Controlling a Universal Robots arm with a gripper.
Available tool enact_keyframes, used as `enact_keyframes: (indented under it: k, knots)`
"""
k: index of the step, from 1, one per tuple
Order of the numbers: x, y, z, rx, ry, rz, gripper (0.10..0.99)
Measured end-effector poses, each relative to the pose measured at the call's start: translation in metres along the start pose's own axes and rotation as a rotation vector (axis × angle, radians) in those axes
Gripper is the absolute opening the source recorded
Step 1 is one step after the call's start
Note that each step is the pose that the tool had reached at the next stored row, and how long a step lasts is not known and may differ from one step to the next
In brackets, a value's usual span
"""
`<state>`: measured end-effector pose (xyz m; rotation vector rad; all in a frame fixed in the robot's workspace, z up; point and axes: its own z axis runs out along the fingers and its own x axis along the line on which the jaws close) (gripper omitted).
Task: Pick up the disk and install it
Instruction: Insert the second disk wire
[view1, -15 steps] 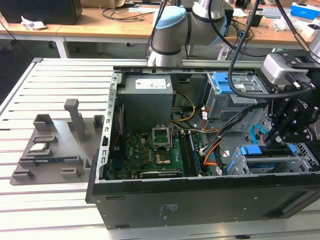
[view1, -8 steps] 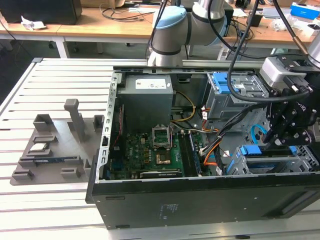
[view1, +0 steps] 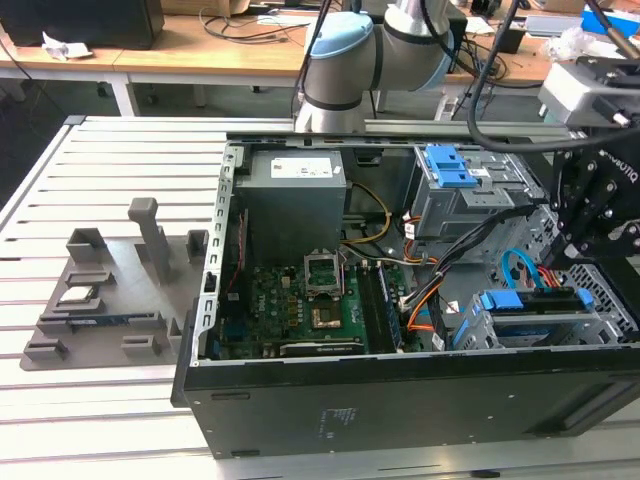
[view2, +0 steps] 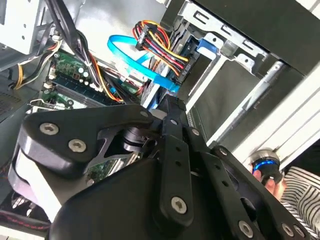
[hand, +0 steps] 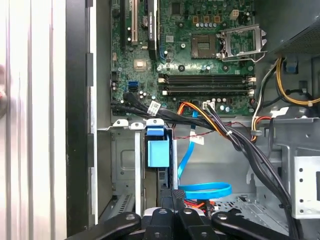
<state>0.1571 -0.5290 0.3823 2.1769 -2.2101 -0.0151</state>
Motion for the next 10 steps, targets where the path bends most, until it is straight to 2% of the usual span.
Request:
enact_keyframes:
  k: [1, 2, 10]
  knots:
    - [0.0001, 0.0002, -0.0042, 0.0, 0.0, 0.0, 0.106]
    - [0.0002, 0.0004, -0.0115, 0.0, 0.0002, 0.0, 0.106]
    - [0.0003, 0.0004, -0.0119, 0.0, -0.0005, 0.0, 0.106]
